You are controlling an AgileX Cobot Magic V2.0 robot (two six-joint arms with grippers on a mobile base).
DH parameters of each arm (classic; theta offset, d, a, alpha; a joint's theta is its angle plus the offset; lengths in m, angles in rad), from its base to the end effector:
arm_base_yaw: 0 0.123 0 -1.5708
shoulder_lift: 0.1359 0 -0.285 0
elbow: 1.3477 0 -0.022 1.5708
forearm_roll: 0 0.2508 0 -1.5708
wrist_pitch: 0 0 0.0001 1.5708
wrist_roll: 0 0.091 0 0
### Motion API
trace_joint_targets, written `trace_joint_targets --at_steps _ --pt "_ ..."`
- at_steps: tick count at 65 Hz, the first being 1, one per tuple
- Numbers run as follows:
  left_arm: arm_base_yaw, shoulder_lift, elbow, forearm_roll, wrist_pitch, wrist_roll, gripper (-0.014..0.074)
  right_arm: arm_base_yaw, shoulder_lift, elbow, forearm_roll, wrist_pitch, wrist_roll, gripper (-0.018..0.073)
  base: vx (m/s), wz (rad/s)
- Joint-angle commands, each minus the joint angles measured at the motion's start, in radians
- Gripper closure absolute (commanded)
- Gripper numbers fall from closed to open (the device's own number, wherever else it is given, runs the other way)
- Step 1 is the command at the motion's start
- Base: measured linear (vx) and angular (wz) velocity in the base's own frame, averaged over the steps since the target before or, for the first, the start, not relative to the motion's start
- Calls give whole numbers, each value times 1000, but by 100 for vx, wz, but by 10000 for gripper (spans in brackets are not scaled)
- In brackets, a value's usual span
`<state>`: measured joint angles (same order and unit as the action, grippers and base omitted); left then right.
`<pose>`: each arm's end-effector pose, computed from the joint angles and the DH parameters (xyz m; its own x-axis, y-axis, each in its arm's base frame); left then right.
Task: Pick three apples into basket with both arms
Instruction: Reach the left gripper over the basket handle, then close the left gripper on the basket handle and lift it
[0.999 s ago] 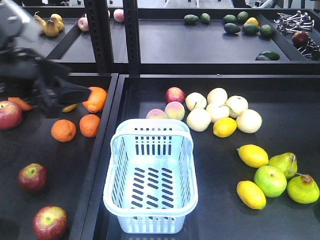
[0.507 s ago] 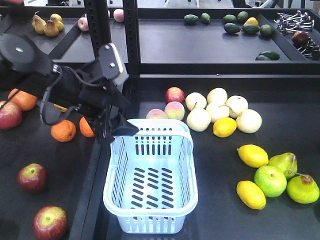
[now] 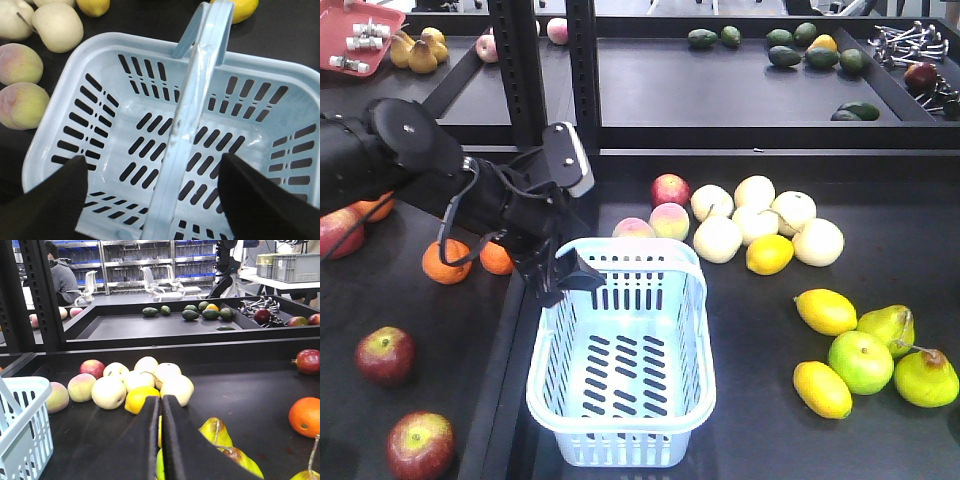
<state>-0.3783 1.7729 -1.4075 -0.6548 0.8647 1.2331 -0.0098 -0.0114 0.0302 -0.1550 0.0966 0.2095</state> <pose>0.3406 -0.1808 0.2751 -0.1874 0.7389 -0.6472 0.9487 0.3069 0.0757 0.0569 -0.0019 0.1949 -0.0256 0.0554 -0.9981 0.0261 0.9982 0.0548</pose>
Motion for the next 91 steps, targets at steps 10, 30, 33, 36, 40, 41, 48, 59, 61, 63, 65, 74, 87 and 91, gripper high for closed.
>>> trace_joint_targets --at_steps 10,30,33,36,40,41,48,59,61,63,65,74,87,91 --pt "-17 16 -36 -36 -49 1 97 -6 1 12 -7 -78 -10 563 0 0" --pt "-18 65 -36 -34 -82 1 162 -6 1 12 -7 -78 -10 563 0 0" --pt "-18 65 -36 -34 -82 0 184 -6 1 12 -7 -78 -10 563 0 0" --pt "-18 64 -36 -35 -82 0 211 -6 1 12 -7 -78 -10 563 0 0" --pt "-18 64 -36 -37 -81 -2 273 -6 1 12 -7 -78 -10 563 0 0" --pt "-18 64 -36 -38 -81 -3 288 -6 1 12 -7 -78 -10 563 0 0" --pt "-18 58 -38 -45 -59 -11 420 -6 1 12 -7 -78 -10 563 0 0" --pt "-17 11 -52 -44 -30 -11 606 -6 1 12 -7 -78 -10 563 0 0" --pt "-17 -5 -57 -44 -29 -11 605 -6 1 12 -7 -78 -10 563 0 0" --pt "-17 -18 -61 -45 -29 -11 605 -6 1 12 -7 -78 -10 563 0 0" --pt "-17 -32 -64 -45 -29 -18 605 -6 1 12 -7 -78 -10 563 0 0" --pt "-17 -111 -64 -45 -31 -95 605 -6 1 12 -7 -78 -10 563 0 0" --pt "-17 -214 -64 -42 -1 -287 605 -6 1 12 -7 -78 -10 563 0 0" --pt "-17 -245 -64 -38 2 -340 605 -6 1 12 -7 -78 -10 563 0 0"
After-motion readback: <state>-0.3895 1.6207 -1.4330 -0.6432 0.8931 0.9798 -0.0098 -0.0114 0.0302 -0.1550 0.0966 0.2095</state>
